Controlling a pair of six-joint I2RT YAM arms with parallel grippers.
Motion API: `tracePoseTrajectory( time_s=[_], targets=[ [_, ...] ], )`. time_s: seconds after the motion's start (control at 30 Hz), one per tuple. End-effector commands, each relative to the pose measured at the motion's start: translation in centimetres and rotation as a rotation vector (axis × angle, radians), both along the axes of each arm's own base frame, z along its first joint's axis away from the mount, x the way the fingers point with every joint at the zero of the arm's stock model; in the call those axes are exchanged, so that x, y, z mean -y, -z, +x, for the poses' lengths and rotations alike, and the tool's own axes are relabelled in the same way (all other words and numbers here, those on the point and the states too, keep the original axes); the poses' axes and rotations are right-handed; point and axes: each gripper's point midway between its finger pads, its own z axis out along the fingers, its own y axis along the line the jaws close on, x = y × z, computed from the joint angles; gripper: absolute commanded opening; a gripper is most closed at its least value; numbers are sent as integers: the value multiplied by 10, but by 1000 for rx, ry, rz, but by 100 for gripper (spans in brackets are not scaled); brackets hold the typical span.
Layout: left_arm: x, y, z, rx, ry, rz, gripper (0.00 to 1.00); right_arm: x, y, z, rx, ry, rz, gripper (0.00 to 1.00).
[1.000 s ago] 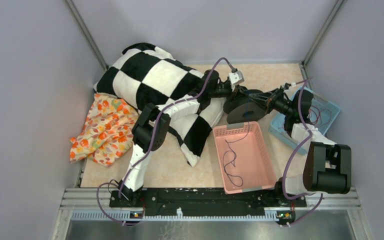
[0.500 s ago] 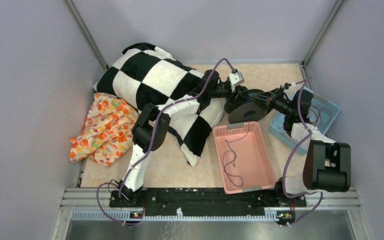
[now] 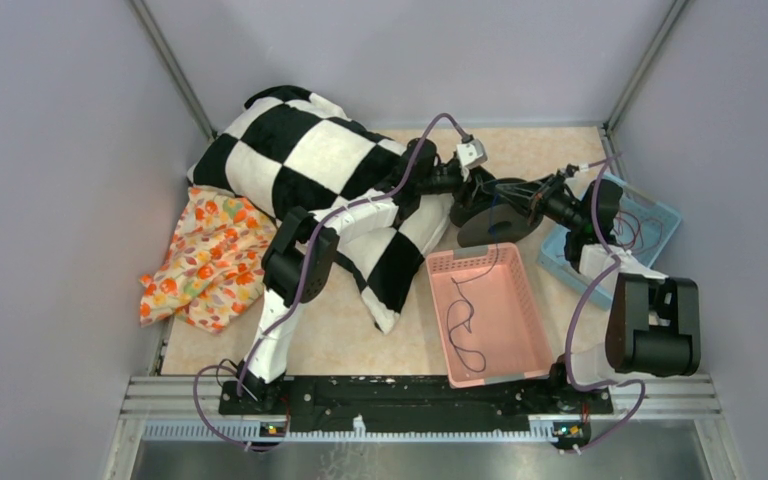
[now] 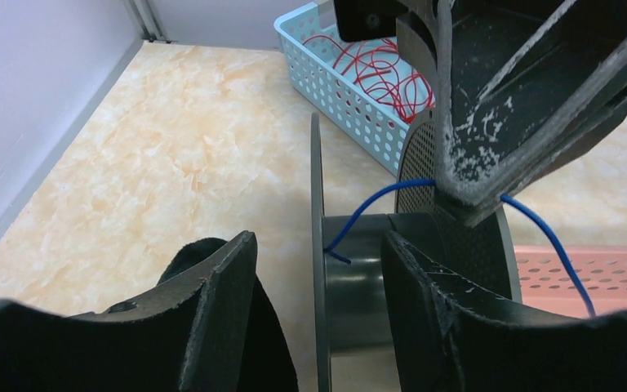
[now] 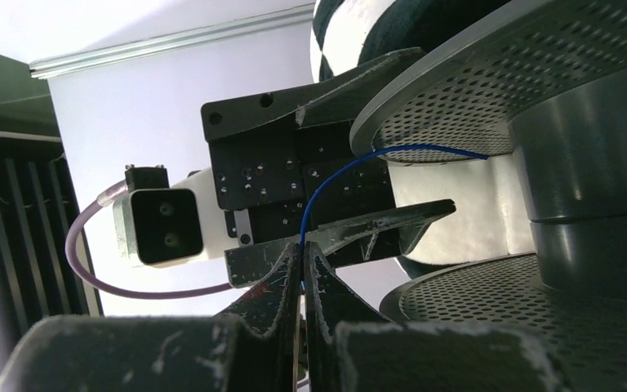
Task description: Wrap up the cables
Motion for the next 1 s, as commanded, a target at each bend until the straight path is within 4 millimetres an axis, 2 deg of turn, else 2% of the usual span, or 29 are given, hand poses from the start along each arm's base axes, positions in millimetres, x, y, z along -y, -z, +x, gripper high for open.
tracePoseTrajectory(
  time_s=[0.0,0.17,0.5,0.8,0.9,0.97],
  targets=[
    [-2,-52,-3,82,-5,-115,63,-7,-9,0,53,-15,7,0],
    [-1,-53,-3,69,-7,-144,59,-9,-8,-2,48,-19,11,0],
    [-1,-52,-1,66,-14,-149,37,-9,-5,-3,41,-18,13,0],
    [-3,-37,2,68,-25,-97,47,-8,-3,-4,40,-17,14,0],
    [-4,-36,2,65,-27,-101,42,-9,-5,-3,46,-17,13,0],
    [-4,-37,2,61,-28,-104,34,-9,-5,-3,43,-18,13,0]
  ],
)
